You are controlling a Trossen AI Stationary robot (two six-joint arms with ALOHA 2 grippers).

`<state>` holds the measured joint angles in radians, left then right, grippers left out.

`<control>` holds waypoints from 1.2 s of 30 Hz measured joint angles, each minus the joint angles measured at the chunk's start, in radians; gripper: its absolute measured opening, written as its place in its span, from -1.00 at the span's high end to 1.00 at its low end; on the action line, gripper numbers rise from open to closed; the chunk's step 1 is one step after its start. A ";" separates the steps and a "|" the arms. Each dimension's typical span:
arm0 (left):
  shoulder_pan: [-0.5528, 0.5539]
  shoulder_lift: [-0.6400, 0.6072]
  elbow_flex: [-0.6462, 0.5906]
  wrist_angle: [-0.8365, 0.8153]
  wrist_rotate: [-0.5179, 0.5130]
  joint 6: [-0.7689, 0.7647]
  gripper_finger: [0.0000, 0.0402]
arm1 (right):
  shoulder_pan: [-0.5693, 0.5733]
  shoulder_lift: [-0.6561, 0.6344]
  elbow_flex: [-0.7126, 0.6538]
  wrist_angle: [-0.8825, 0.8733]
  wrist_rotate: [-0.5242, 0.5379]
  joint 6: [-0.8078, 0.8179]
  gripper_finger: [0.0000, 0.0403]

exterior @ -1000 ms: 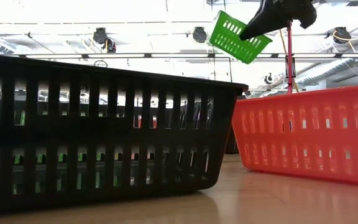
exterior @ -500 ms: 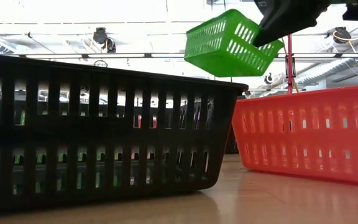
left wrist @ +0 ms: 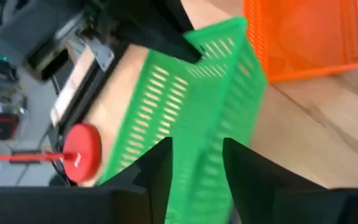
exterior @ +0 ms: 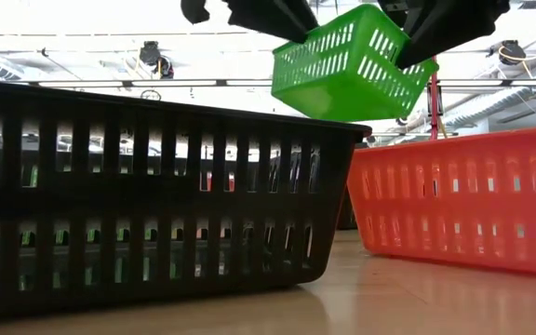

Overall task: Stack baskets by color
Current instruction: Stack the right green bin on top of the top left green bin

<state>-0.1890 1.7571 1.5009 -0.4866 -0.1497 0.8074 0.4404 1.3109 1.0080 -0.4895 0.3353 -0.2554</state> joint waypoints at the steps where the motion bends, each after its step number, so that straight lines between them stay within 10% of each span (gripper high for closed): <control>1: 0.000 0.004 -0.001 -0.005 0.001 0.016 0.34 | 0.000 0.000 0.000 0.000 -0.001 0.000 0.95; 21: -0.010 0.038 -0.003 -0.035 0.029 -0.037 0.91 | 0.019 0.000 0.000 0.016 0.064 0.032 0.60; 36: -0.028 0.012 -0.002 -0.241 -0.251 -0.685 0.96 | 0.098 -0.145 0.000 -0.030 0.475 0.193 -0.19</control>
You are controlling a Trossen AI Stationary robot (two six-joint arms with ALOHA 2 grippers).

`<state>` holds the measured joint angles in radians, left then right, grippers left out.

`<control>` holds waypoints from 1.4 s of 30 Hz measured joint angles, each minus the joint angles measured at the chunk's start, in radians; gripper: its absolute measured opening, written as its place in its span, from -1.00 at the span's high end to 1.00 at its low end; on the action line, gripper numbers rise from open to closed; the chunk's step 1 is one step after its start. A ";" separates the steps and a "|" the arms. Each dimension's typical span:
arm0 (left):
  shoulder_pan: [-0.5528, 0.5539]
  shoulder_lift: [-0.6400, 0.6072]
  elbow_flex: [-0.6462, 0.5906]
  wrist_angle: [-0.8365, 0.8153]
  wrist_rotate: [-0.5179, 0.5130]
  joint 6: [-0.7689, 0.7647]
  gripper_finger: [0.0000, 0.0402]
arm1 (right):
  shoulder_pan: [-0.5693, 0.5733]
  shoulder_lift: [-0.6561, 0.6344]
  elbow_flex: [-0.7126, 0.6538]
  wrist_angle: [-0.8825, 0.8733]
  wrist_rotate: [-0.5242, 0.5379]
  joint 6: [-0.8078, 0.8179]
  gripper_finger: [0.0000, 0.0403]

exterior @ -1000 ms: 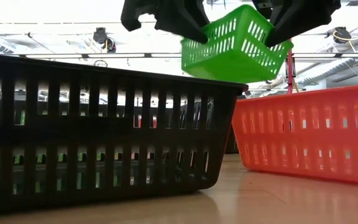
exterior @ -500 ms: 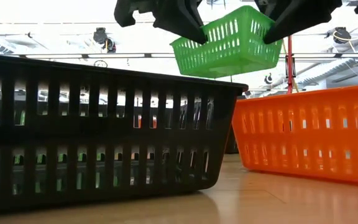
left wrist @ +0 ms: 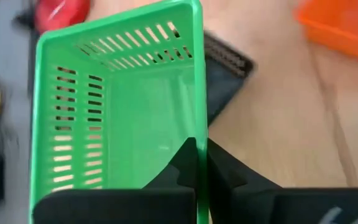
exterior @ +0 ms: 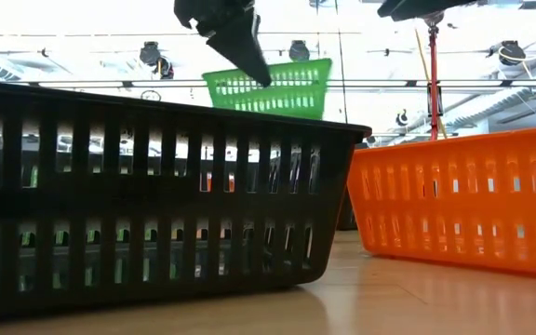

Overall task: Stack baskets by color
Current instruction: Stack the right green bin on top of the top left green bin

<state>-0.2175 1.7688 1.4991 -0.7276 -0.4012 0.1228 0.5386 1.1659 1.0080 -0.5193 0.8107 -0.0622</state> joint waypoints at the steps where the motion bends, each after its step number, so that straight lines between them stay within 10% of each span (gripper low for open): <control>1: 0.002 -0.005 0.001 -0.016 -0.026 -0.070 0.94 | 0.000 -0.014 0.000 -0.025 -0.001 0.028 -0.19; 12: 0.069 -0.107 0.001 -0.257 -0.284 -0.777 0.93 | -0.012 -0.149 -0.200 0.096 0.000 -0.041 -0.02; 22: 0.229 -0.115 0.001 -0.645 -0.308 -1.179 0.92 | -0.017 -0.258 -0.368 0.394 0.002 -0.300 0.14; 42: 0.614 -0.115 0.001 -0.840 -0.348 -1.108 0.93 | -0.104 -0.276 -0.478 0.573 -0.003 -0.346 0.27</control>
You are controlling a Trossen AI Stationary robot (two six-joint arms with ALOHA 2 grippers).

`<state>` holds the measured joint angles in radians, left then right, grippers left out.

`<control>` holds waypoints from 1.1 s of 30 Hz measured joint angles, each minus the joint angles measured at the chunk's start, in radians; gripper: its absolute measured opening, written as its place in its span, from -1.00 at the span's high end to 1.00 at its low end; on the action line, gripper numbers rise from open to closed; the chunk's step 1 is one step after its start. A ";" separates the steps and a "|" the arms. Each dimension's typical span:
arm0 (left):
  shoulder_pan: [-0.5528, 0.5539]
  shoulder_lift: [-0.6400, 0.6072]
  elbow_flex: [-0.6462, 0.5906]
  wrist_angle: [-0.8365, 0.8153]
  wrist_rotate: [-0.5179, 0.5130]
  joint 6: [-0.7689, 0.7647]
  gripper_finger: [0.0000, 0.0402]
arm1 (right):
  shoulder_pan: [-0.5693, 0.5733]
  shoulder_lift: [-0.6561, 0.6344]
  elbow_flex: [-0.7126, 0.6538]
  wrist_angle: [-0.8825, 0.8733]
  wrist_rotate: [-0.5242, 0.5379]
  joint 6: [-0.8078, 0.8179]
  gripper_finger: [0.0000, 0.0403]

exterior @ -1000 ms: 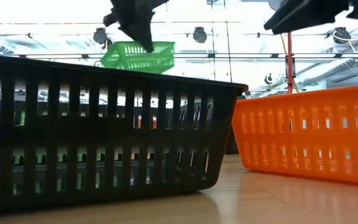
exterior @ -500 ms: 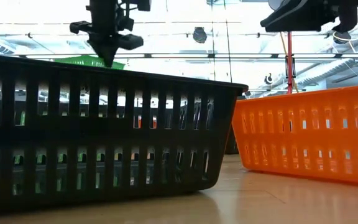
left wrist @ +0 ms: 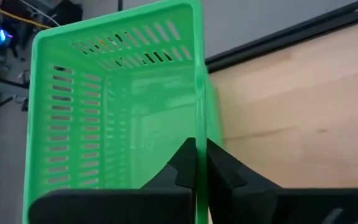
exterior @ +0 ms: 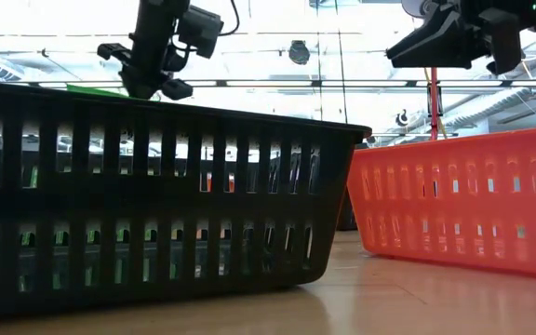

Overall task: Stack baskets by color
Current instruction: Stack the right green bin on top of the top left green bin

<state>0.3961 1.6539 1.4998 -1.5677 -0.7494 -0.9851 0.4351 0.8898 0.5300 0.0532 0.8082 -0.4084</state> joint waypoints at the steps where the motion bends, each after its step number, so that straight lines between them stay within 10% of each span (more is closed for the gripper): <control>1: 0.015 0.000 0.000 -0.001 0.000 0.014 0.94 | 0.000 0.000 -0.003 0.000 0.000 0.001 0.27; 12: 0.088 -0.129 -0.081 0.033 0.007 0.021 0.97 | 0.000 0.000 -0.006 -0.001 -0.001 0.028 0.28; 33: 0.363 -0.183 -0.467 0.644 0.214 0.386 0.92 | 0.005 0.000 -0.006 0.000 -0.001 0.030 0.28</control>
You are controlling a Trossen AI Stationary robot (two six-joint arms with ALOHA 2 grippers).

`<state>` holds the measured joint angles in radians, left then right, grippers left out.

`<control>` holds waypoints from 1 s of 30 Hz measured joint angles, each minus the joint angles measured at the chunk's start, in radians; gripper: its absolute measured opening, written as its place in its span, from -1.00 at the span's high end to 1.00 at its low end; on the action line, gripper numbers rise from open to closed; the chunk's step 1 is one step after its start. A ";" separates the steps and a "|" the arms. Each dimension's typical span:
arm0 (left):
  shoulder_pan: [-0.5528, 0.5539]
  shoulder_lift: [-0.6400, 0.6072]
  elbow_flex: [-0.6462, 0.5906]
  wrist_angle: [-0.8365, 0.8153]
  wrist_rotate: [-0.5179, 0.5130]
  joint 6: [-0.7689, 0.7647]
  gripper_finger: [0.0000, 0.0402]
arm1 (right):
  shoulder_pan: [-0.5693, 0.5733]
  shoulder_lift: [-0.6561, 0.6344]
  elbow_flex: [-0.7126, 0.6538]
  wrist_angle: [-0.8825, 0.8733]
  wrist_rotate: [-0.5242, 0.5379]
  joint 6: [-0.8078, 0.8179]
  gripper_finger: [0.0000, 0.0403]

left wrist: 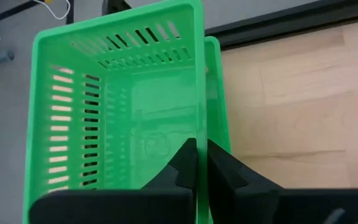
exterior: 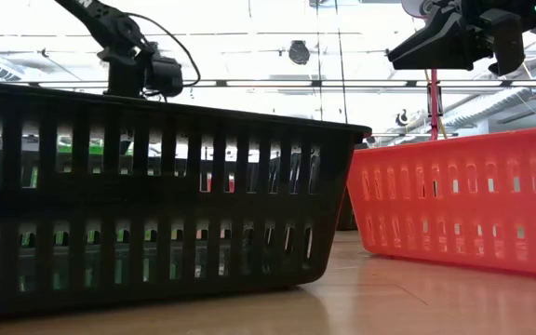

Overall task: Stack baskets by color
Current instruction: Stack the right green bin on top of the top left green bin

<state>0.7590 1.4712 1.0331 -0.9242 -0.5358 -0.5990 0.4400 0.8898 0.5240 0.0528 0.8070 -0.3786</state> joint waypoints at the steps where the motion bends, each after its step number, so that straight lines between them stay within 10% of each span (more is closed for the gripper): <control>1: 0.006 0.000 -0.005 0.009 0.003 0.003 0.90 | 0.000 0.000 0.000 0.000 0.000 0.000 0.28; 30: 0.040 0.046 -0.011 0.104 -0.013 0.006 0.93 | 0.000 0.000 0.000 0.000 0.000 -0.001 0.28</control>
<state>0.7987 1.5174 1.0222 -0.8204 -0.5488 -0.5926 0.4400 0.8898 0.5243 0.0526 0.8066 -0.3794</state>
